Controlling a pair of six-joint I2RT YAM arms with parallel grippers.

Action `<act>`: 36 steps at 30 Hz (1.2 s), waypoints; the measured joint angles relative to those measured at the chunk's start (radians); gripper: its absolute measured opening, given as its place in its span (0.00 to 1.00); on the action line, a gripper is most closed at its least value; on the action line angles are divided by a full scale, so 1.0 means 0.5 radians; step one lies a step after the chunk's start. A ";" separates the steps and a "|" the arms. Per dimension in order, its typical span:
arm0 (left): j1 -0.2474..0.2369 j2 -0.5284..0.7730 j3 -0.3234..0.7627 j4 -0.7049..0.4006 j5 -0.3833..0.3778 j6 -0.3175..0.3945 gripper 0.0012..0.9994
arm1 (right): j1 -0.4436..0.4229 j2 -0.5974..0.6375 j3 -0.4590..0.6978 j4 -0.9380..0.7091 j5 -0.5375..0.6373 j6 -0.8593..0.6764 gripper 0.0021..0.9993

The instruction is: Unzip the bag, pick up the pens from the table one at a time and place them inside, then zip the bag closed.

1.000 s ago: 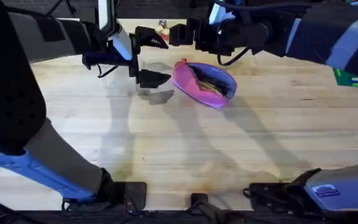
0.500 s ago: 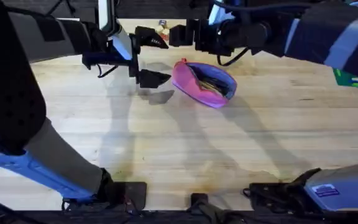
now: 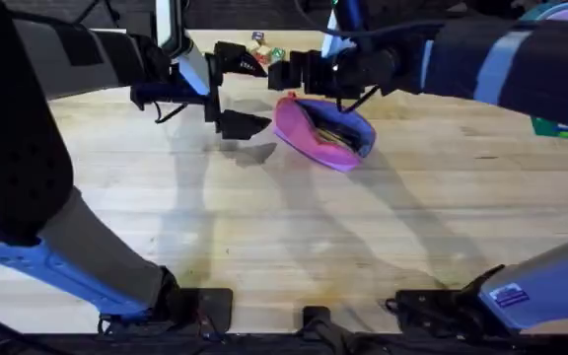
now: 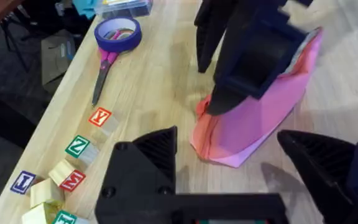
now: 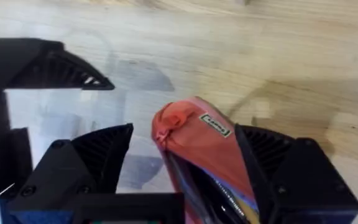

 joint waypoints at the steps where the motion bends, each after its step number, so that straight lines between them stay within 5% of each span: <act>1: 0.000 0.000 0.000 0.000 0.000 0.000 0.99 | 0.000 0.017 0.000 0.008 0.009 0.005 1.00; 15: 0.000 0.000 0.000 0.000 0.000 0.000 0.99 | 0.069 0.124 0.000 0.136 0.017 0.086 0.97; 36: 0.000 0.000 0.000 0.000 0.000 0.000 0.99 | 0.069 0.178 0.000 0.177 0.022 0.174 0.24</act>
